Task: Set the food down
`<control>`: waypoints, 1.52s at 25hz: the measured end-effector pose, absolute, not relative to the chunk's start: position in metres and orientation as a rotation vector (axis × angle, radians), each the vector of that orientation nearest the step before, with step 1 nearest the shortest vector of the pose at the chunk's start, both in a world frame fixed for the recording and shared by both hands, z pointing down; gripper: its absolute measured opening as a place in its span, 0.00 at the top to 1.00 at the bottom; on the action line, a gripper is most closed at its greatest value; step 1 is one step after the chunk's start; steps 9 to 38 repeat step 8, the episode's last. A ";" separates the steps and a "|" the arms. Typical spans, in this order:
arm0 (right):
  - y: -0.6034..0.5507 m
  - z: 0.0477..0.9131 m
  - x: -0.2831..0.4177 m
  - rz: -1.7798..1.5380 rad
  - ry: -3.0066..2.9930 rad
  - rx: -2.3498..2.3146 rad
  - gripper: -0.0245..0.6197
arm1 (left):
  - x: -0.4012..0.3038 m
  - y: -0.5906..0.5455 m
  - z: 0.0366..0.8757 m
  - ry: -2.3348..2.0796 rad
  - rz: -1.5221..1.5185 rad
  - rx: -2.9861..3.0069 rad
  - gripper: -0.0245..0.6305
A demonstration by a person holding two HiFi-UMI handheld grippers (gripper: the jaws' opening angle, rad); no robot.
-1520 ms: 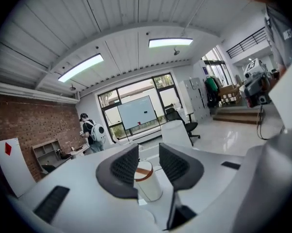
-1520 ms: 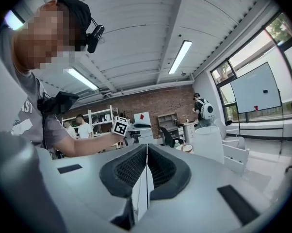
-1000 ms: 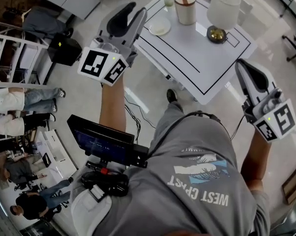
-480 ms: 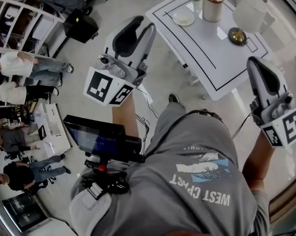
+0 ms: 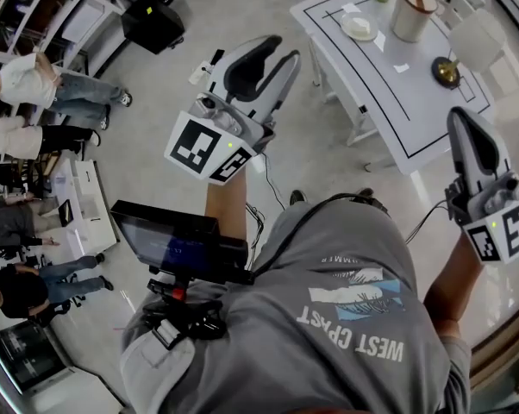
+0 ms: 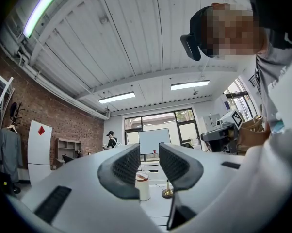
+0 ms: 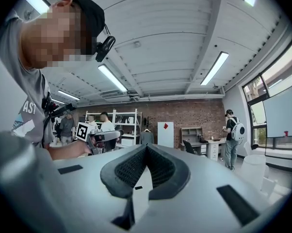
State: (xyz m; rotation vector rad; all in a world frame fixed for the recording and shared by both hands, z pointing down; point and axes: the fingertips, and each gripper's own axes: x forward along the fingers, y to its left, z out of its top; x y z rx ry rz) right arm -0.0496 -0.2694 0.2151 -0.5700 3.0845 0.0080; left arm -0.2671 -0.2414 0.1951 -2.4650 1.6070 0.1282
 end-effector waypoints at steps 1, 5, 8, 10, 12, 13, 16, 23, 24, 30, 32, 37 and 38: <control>-0.259 0.216 -0.059 0.004 3.084 -0.576 0.95 | -0.276 -0.232 0.198 1.604 0.127 -2.477 0.77; -0.203 0.228 -0.099 0.004 3.080 -0.593 0.95 | -0.316 -0.180 0.214 1.587 0.127 -2.503 0.77; -0.164 0.248 -0.126 -0.001 3.071 -0.613 0.95 | -0.344 -0.147 0.233 1.572 0.135 -2.510 0.77; -0.164 0.248 -0.126 -0.001 3.071 -0.613 0.95 | -0.344 -0.147 0.233 1.572 0.135 -2.510 0.77; -0.164 0.248 -0.126 -0.001 3.071 -0.613 0.95 | -0.344 -0.147 0.233 1.572 0.135 -2.510 0.77; -0.164 0.248 -0.126 -0.001 3.071 -0.613 0.95 | -0.344 -0.147 0.233 1.572 0.135 -2.510 0.77; -0.164 0.248 -0.126 -0.001 3.071 -0.613 0.95 | -0.344 -0.147 0.233 1.572 0.135 -2.510 0.77; -0.164 0.248 -0.126 -0.001 3.071 -0.613 0.95 | -0.344 -0.147 0.233 1.572 0.135 -2.510 0.77; -0.164 0.248 -0.126 -0.001 3.071 -0.613 0.95 | -0.344 -0.147 0.233 1.572 0.135 -2.510 0.77; -0.164 0.248 -0.126 -0.001 3.071 -0.613 0.95 | -0.344 -0.147 0.233 1.572 0.135 -2.510 0.77; -0.164 0.248 -0.126 -0.001 3.071 -0.613 0.95 | -0.344 -0.147 0.233 1.572 0.135 -2.510 0.77; -0.164 0.248 -0.126 -0.001 3.071 -0.613 0.95 | -0.344 -0.147 0.233 1.572 0.135 -2.510 0.77; -0.164 0.248 -0.126 -0.001 3.071 -0.613 0.95 | -0.344 -0.147 0.233 1.572 0.135 -2.510 0.77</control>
